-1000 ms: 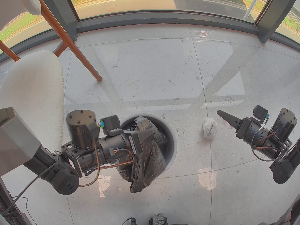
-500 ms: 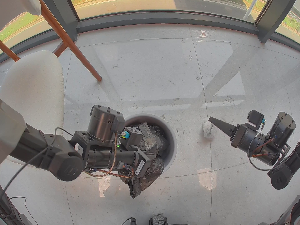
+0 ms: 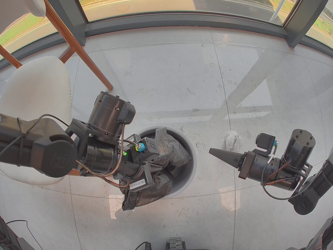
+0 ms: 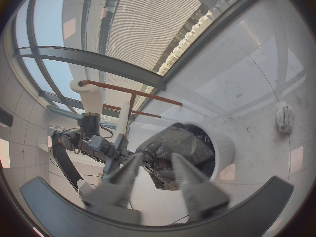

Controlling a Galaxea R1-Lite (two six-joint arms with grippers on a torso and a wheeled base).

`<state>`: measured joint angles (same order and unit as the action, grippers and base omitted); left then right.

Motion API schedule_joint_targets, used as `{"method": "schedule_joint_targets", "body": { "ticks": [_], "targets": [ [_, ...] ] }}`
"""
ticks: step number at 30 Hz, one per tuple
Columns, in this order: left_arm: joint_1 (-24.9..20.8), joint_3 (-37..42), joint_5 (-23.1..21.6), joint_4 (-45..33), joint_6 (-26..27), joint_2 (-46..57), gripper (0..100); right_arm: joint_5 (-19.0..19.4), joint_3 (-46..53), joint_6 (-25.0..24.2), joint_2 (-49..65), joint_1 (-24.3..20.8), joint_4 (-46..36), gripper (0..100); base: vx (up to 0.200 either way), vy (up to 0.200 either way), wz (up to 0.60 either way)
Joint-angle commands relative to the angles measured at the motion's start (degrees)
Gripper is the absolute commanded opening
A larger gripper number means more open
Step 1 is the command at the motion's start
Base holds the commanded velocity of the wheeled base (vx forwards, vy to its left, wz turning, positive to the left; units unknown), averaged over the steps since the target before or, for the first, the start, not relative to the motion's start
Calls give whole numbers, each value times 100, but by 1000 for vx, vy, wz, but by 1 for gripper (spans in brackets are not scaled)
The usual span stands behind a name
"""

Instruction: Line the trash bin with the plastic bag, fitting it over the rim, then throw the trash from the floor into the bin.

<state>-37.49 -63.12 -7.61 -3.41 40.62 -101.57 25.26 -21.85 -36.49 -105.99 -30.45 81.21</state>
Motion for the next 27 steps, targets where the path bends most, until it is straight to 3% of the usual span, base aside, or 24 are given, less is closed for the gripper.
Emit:
{"method": "schedule_joint_targets", "body": {
  "ticks": [1, 2, 3, 6, 12, 16, 27],
  "targets": [
    [-22, -499, 49, -599, 728, 67, 0, 5, -716, -52, 245, -84, -888, 100, 0, 0, 0],
    [-22, -499, 49, -599, 728, 67, 0, 5, -716, -52, 245, -84, -888, 100, 0, 0, 0],
    [-101, -657, 84, -1039, 1203, 50, 0, -3, -1270, -377, 667, -119, -2118, 100, 0, 0, 0],
    [-145, -719, 286, -1293, 1546, 15, 0, -3, -2078, -728, 1080, -216, -3639, 100, 0, 0, 0],
    [-259, -816, 383, -1425, 2003, -126, 0, 14, -3423, -763, 1229, -391, -6311, 100, 0, 0, 0],
    [-391, -780, 383, -1425, 2082, -170, 0, -3, -3889, -755, 1098, -602, -7005, 100, 0, 0, 0],
    [-769, -526, 479, -1399, 2073, -179, 0, -21, -4293, -684, 517, -1015, -7761, 100, 0, 0, 0]
  ]
}}
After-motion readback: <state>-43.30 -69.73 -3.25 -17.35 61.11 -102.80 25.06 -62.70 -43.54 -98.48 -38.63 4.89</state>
